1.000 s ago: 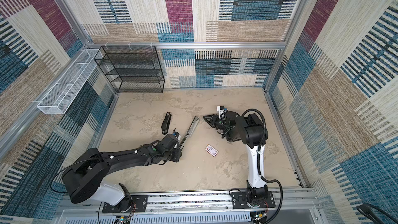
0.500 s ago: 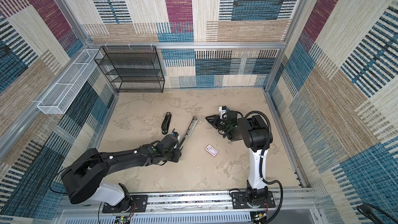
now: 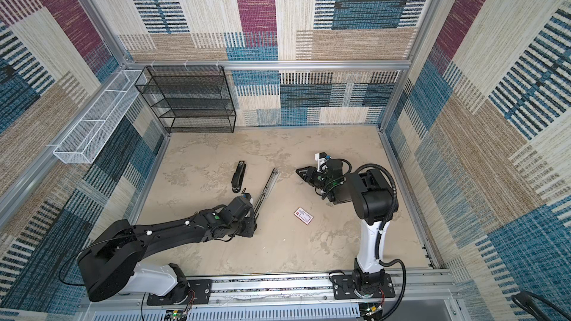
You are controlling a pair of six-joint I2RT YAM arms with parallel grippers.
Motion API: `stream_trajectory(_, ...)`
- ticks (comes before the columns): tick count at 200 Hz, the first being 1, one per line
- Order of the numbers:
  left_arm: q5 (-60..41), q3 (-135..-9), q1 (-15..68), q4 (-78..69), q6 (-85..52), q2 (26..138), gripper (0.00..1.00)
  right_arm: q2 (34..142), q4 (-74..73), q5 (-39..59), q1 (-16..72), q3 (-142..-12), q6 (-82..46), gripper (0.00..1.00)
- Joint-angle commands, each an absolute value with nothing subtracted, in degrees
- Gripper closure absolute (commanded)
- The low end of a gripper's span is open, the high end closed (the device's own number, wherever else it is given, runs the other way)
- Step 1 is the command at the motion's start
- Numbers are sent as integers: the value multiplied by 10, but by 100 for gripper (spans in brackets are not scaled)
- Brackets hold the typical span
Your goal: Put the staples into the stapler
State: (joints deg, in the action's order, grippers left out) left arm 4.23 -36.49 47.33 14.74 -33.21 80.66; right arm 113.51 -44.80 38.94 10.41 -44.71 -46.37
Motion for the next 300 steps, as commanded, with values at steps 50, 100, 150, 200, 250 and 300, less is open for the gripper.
stream_trajectory(50,-3,-434,475,160,-301,865,46,1066,-396,389,105,-414,-417,61)
stream_trajectory(100,-77,-487,488,135,-294,924,50,1002,-310,361,104,-389,-373,58)
stream_trajectory(150,-117,-599,504,110,-278,1005,49,951,-257,335,104,-362,-347,49)
stream_trajectory(200,-123,-707,503,102,-259,1089,48,889,-225,308,95,-339,-342,35)
stream_trajectory(250,-93,-743,503,147,-236,1077,48,825,-185,287,83,-327,-334,35)
stream_trajectory(300,-9,-753,469,236,-190,1028,47,776,-158,331,88,-306,-329,42)
